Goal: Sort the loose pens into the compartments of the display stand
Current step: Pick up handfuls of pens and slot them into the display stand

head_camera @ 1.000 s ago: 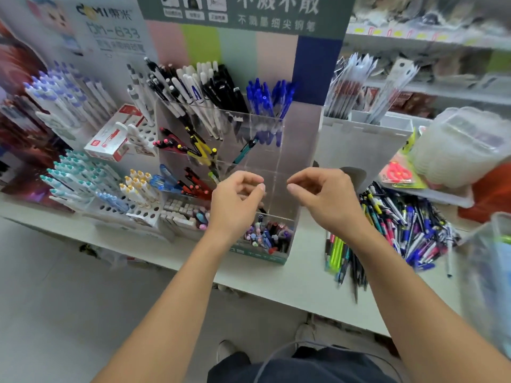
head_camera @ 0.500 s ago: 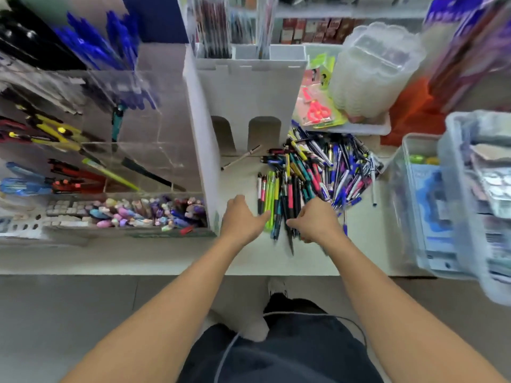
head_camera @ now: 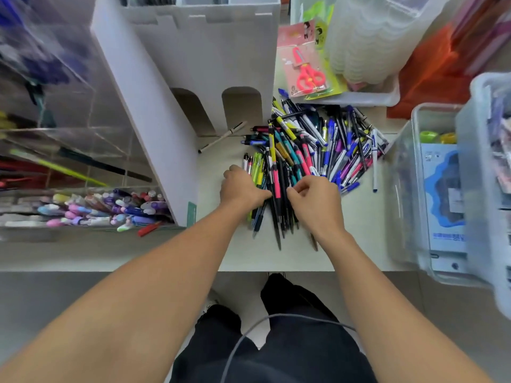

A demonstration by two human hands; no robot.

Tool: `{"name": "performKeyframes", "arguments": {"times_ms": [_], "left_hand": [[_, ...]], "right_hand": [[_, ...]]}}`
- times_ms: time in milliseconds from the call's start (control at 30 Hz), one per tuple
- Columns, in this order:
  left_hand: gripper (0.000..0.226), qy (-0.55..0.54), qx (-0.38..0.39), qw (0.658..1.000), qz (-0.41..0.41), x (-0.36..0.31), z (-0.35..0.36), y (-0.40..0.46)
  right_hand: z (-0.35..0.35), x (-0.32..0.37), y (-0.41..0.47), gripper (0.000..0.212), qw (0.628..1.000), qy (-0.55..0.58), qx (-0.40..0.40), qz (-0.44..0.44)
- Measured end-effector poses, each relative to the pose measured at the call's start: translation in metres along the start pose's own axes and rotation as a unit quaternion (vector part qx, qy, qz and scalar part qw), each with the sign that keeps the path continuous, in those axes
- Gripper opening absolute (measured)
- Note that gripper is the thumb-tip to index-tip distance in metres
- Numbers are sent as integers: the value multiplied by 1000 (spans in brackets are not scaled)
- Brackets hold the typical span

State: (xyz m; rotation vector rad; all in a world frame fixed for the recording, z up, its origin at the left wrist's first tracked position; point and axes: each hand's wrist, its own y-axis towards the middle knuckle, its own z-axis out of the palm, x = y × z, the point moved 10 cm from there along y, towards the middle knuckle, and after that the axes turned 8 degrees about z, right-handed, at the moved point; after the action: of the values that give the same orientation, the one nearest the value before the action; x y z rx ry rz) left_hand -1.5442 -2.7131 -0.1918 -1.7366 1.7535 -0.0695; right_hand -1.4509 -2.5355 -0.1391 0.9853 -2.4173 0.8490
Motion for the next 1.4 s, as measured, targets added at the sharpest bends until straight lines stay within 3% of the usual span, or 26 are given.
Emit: {"name": "performKeyframes", "arguments": {"times_ms": [333, 467, 567, 733, 867, 967, 1133, 1267, 1400], "left_hand": [[81, 42, -39, 998, -5, 41, -16, -10], [69, 84, -21, 996, 7, 45, -19, -9], [47, 94, -17, 995, 13, 46, -19, -10], [17, 47, -12, 999, 0, 54, -23, -15], [22, -31, 4, 999, -32, 64, -29, -26], [22, -94, 10, 995, -42, 67, -35, -39], [25, -144, -35, 988, -47, 73, -49, -72], [32, -126, -43, 991, -29, 84, -47, -100], [36, -151, -44, 987, -21, 102, -45, -117]], "right_hand": [[30, 55, 9, 10, 995, -40, 24, -83], [46, 47, 6, 11, 994, -73, 34, -79], [55, 36, 0, 12, 993, -80, 30, -76], [55, 28, -12, 11, 995, -52, 32, -80], [39, 62, -4, 11, 991, -1, 6, -137], [49, 121, 16, 22, 966, -57, 21, -250], [123, 181, 47, 48, 874, -313, 92, -361], [147, 188, 54, 42, 845, -388, 65, -363], [156, 182, 38, 29, 835, -369, 59, -403]]}}
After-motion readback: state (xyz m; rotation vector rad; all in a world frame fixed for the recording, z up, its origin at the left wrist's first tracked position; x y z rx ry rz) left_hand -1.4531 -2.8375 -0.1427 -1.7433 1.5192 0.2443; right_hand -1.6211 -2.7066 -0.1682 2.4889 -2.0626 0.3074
